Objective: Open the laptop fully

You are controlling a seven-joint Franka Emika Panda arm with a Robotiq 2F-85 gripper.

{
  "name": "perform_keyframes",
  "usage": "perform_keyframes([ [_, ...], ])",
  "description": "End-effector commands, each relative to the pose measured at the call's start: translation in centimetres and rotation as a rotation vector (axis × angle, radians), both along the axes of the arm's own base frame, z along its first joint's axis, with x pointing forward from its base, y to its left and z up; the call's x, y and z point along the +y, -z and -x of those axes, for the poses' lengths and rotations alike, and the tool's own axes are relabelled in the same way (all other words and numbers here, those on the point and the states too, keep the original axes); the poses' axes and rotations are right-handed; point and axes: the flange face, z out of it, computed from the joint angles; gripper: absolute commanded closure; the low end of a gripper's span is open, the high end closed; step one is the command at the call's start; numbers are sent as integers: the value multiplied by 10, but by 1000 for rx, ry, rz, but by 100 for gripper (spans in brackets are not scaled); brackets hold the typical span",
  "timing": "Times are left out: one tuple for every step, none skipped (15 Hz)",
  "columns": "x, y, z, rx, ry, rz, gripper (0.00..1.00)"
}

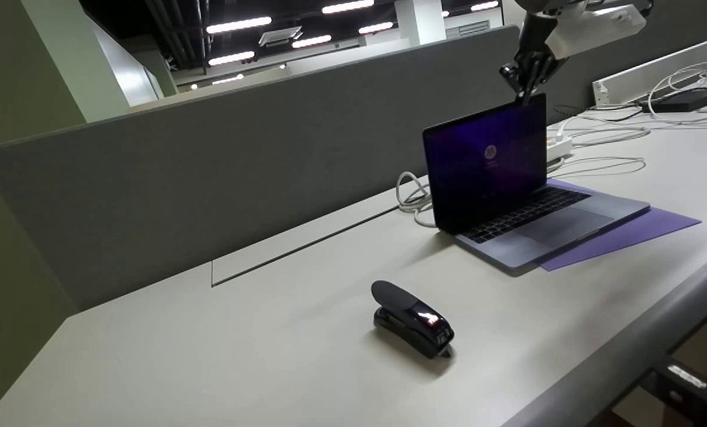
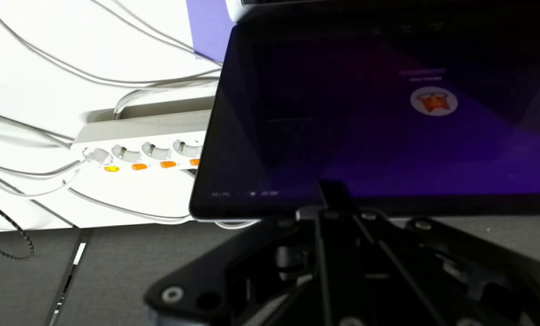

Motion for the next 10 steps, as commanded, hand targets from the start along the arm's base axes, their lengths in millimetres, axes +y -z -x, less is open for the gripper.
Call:
perform_keyframes([
  [-24, -12, -27, -31, 34, 13, 100],
  [-26, -15, -30, -35, 38, 12, 100],
  [-26, -20, -31, -38, 34, 9, 100],
  [-23, -25, -32, -35, 26, 1, 100],
  [-20, -31, -31, -30, 13, -5, 100],
  [-19, -36, -27, -23, 4, -4, 100],
  [-18, -41, -24, -20, -5, -6, 100],
  [-19, -45, -19, -3, -5, -18, 100],
  [-20, -49, -14, 11, -8, -26, 100],
  [-21, -52, -10, 25, -6, -40, 100],
])
